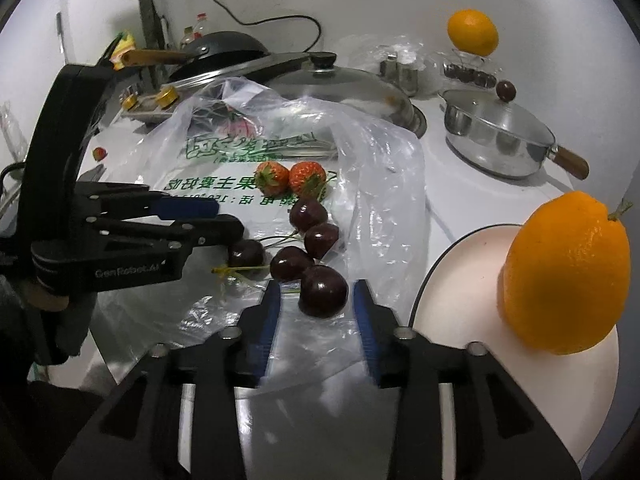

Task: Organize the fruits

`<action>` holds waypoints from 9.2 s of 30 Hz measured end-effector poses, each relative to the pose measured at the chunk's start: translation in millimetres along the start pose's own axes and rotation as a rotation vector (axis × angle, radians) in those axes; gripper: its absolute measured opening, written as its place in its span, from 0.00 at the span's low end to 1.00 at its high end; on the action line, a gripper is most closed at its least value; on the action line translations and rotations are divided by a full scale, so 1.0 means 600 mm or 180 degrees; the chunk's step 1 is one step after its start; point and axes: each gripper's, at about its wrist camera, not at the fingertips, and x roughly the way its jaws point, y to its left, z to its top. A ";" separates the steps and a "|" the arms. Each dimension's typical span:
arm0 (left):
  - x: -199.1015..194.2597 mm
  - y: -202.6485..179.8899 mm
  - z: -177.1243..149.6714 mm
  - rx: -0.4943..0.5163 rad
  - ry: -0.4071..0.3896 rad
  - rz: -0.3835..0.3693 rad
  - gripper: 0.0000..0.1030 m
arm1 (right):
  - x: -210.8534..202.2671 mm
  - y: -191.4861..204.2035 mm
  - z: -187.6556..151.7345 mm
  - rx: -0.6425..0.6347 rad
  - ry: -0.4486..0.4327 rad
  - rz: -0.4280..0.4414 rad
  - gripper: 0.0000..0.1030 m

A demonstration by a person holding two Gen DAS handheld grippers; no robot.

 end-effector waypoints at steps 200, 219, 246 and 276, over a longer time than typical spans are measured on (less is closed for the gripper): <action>0.003 -0.317 0.047 0.0839 -0.0148 -0.0538 0.27 | -0.141 -0.228 -0.110 0.0650 -0.0211 -0.0653 0.27; 0.021 -0.322 0.051 0.0816 -0.0075 -0.0580 0.32 | -0.126 -0.225 -0.119 0.0521 -0.0078 -0.0789 0.27; -0.093 -0.235 0.031 0.0581 -0.0456 -0.0533 0.56 | -0.172 -0.171 -0.081 0.0497 -0.0218 -0.1108 0.32; -0.163 -0.053 -0.018 0.0141 -0.0653 -0.0236 0.56 | -0.135 -0.005 0.013 0.0103 -0.0311 -0.0811 0.32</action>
